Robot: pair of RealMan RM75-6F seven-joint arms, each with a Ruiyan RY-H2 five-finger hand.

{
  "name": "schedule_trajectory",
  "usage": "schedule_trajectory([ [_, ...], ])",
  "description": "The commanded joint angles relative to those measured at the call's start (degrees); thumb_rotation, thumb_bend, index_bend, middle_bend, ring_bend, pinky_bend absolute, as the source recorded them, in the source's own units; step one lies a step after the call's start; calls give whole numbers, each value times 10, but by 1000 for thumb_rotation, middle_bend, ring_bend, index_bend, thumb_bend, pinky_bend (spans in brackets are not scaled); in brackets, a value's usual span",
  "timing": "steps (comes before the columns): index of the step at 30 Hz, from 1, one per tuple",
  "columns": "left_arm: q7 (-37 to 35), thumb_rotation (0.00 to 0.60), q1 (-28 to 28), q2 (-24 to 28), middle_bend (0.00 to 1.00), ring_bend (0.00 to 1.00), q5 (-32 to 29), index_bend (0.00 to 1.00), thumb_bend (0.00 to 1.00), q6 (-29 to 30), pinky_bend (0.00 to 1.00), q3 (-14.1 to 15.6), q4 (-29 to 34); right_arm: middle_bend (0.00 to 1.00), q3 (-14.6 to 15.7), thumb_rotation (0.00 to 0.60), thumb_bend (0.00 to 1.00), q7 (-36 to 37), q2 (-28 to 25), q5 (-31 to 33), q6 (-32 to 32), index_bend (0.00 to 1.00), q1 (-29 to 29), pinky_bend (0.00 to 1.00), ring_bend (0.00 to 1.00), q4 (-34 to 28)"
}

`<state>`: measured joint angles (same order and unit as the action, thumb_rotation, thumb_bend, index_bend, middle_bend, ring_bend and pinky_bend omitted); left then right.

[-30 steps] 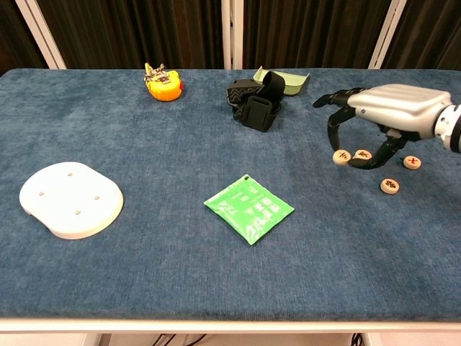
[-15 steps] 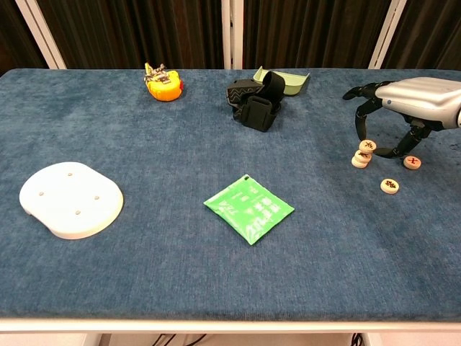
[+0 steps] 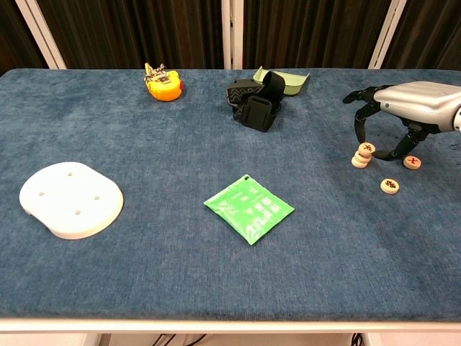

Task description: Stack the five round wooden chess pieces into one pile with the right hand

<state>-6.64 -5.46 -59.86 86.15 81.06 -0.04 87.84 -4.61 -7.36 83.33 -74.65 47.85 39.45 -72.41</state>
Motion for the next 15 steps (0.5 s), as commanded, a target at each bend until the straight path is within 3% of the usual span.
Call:
schedule_trajectory([
  [1,0,600,0,0,0,0,0,0,70,0,0,0,0,49,0,600,283,-1,1,1,0,518,0,0,0,0],
  [15,7,600,0,-1,0,0,-5,0,70,-3,0,-1,2,48,-3,600,282,-2,8,6,-7,479,3,0,0,6],
])
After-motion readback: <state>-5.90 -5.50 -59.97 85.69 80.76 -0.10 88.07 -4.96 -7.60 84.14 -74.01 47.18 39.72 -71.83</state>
